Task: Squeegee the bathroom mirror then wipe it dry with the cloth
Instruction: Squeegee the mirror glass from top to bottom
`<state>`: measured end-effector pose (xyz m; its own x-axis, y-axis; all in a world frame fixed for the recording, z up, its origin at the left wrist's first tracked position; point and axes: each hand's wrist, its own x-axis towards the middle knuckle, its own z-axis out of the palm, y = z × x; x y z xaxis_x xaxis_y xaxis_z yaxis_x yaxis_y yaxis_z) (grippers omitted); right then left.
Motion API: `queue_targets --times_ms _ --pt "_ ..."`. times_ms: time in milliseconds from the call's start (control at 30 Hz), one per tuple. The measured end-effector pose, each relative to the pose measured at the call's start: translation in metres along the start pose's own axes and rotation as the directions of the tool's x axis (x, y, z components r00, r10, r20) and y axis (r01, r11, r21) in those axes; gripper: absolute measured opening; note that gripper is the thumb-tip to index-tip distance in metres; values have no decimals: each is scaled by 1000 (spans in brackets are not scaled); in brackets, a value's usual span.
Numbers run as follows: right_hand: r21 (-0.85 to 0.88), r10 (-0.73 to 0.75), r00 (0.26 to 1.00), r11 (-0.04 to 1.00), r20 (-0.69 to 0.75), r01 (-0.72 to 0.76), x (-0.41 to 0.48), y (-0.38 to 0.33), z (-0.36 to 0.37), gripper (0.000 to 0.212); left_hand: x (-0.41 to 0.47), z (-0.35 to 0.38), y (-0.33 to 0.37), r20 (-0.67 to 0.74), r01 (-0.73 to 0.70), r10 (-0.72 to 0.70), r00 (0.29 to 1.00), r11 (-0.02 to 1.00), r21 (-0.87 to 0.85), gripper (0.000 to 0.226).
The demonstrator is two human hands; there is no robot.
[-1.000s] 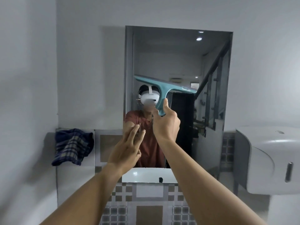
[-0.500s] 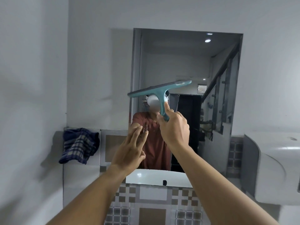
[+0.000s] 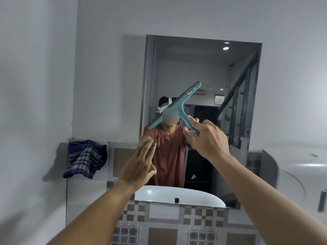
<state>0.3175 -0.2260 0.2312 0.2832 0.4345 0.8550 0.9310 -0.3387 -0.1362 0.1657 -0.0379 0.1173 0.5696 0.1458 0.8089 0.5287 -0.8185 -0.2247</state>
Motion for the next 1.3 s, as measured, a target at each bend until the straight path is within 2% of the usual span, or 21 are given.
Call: queue_targets --times_ms 300,433,533,600,667,733,933,1067,1300 --pt "-105 -51 996 993 68 58 0 18 -18 47 1 -3 -3 45 -17 17 999 1000 -4 101" --pt "-190 -68 993 978 101 86 5 32 -34 46 6 -13 -3 -24 -40 40 999 999 -12 75" --pt "-199 -73 990 975 122 97 8 37 -39 46 17 -25 -3 -102 -52 46 994 997 -58 47" --pt "-192 -76 989 976 128 100 9 39 -40 46 32 -35 -5 -128 -48 37 991 995 -83 39" --pt "-192 -89 988 975 124 112 9 42 -41 46 50 -47 -9 -128 -23 10 992 994 -106 42" --pt "-212 -91 987 970 131 118 10 46 -43 48 69 -60 -13 -98 -7 -2 995 996 -91 57" --pt "-264 -71 988 959 137 106 6 74 -54 56 104 -84 -28 -34 -7 11 999 993 116 81" --pt "-237 -30 995 970 100 53 -2 100 -59 49 111 -87 -28 -17 -38 40 999 992 119 81" --pt "-231 15 997 973 73 3 -18 128 -53 54 110 -91 -24 14 -44 42 999 992 122 87"
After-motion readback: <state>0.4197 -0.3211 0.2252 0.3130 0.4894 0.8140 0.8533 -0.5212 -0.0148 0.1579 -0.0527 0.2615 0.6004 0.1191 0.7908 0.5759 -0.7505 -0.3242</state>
